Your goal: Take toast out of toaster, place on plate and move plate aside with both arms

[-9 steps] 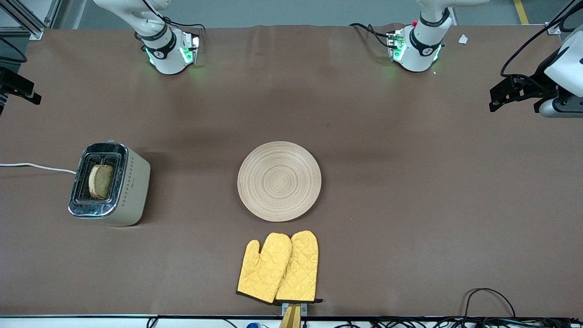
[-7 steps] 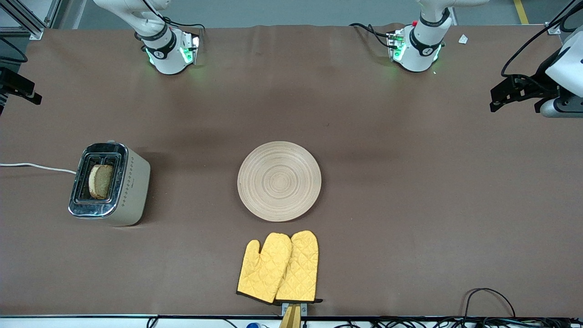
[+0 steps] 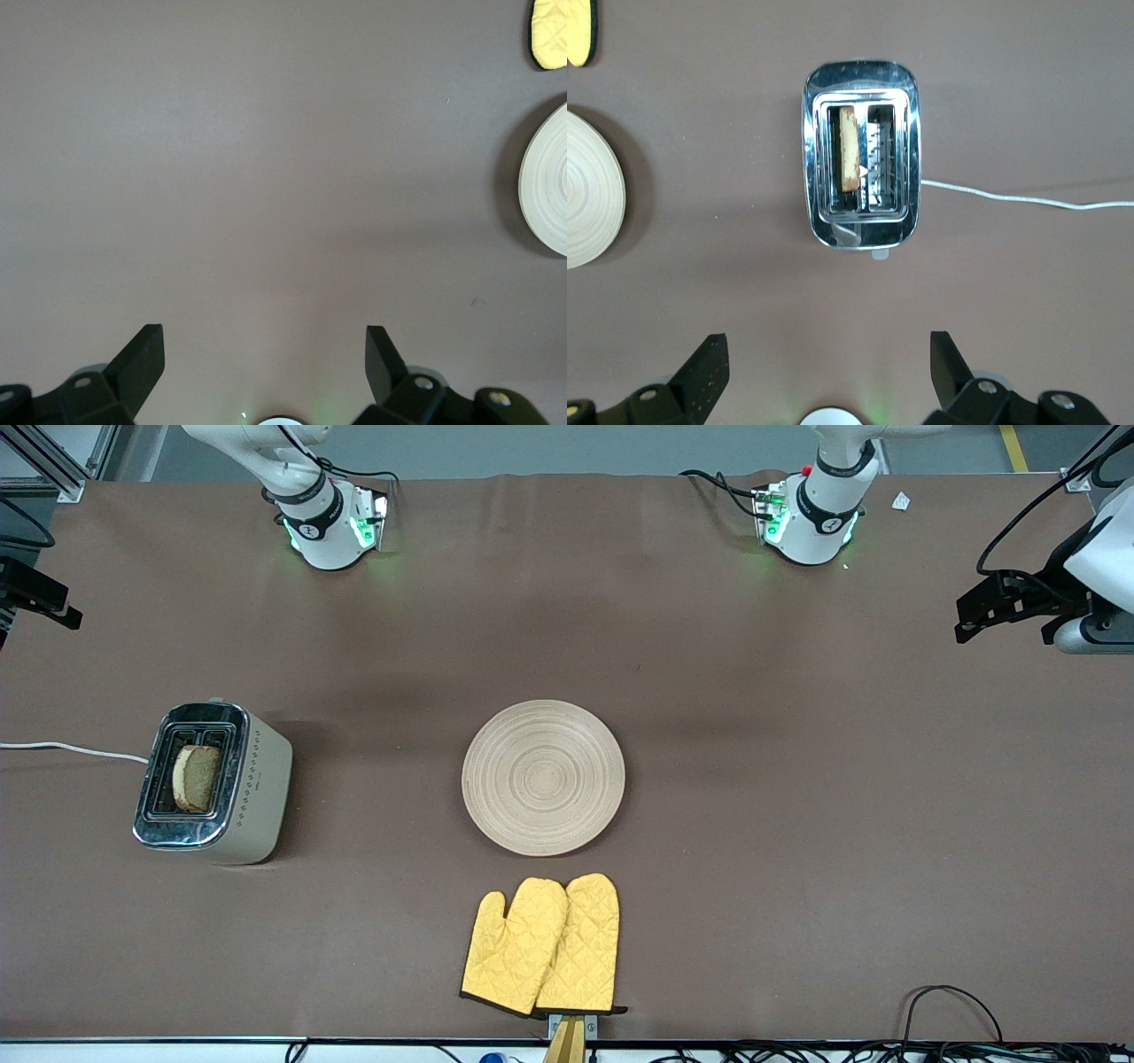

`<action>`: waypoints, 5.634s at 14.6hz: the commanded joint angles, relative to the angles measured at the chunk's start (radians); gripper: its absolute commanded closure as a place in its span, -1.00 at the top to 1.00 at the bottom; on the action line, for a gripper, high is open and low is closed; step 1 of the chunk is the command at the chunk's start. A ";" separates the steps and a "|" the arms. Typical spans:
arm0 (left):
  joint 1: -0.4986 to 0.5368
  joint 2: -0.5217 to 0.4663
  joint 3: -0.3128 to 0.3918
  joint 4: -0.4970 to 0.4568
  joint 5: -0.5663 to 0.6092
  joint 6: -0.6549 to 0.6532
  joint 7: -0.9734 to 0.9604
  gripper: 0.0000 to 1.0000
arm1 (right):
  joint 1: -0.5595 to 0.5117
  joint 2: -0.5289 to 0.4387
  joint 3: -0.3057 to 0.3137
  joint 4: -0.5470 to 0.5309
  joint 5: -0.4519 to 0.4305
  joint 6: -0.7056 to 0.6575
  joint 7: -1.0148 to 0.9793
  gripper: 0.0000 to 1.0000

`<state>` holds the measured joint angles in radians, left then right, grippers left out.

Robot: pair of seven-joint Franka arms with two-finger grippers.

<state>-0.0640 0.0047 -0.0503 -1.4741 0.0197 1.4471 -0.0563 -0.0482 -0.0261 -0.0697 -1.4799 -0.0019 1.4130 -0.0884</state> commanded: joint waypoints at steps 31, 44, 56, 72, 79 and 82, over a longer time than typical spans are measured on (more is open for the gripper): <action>0.001 0.012 -0.002 0.026 -0.003 -0.008 0.013 1.00 | -0.010 0.379 0.001 -0.206 0.023 0.491 0.002 -0.99; -0.002 0.011 -0.003 0.024 -0.006 -0.019 0.012 1.00 | -0.042 0.204 -0.002 0.016 0.227 0.244 0.015 -0.99; 0.006 0.012 -0.003 0.024 -0.001 -0.039 0.013 1.00 | 0.201 0.207 0.004 -0.247 0.586 0.541 0.284 -0.99; -0.011 0.012 -0.005 0.026 -0.004 -0.042 0.006 1.00 | 0.584 0.590 0.008 -0.266 1.051 1.014 0.107 -1.00; -0.007 0.012 -0.005 0.026 -0.004 -0.044 0.006 1.00 | 0.522 0.614 0.002 -0.301 1.086 0.954 -0.114 -0.99; -0.002 0.012 -0.003 0.026 -0.003 -0.048 0.006 1.00 | 0.519 0.598 -0.001 -0.352 1.085 0.923 -0.114 -0.95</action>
<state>-0.0728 0.0070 -0.0517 -1.4713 0.0197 1.4189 -0.0564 0.4792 0.6043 -0.0759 -1.7743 1.0631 2.3448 -0.1710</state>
